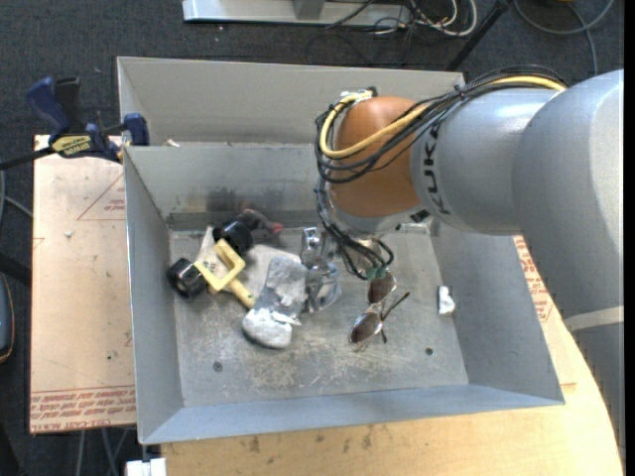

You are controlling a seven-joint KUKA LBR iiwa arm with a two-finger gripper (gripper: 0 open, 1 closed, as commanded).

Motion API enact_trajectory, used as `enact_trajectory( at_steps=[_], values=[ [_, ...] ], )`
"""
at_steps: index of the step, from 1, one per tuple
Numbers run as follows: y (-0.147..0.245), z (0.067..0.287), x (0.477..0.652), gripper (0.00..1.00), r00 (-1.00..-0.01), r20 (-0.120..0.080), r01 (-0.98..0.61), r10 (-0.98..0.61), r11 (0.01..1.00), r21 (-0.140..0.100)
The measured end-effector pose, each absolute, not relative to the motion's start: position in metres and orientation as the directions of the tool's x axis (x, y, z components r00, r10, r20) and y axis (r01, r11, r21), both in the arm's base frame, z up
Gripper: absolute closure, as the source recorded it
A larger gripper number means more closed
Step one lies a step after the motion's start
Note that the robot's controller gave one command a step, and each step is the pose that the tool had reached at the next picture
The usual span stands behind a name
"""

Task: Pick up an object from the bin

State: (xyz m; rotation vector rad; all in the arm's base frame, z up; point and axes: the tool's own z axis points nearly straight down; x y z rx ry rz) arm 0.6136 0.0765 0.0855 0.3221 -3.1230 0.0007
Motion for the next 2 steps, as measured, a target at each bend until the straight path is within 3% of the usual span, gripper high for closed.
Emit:
enact_trajectory(
  at_steps=[2],
  values=[
    [0.0763,0.0993,0.6129,1.0,-0.979,0.003,-0.203,-0.203,0.979,0.0]
  ],
)
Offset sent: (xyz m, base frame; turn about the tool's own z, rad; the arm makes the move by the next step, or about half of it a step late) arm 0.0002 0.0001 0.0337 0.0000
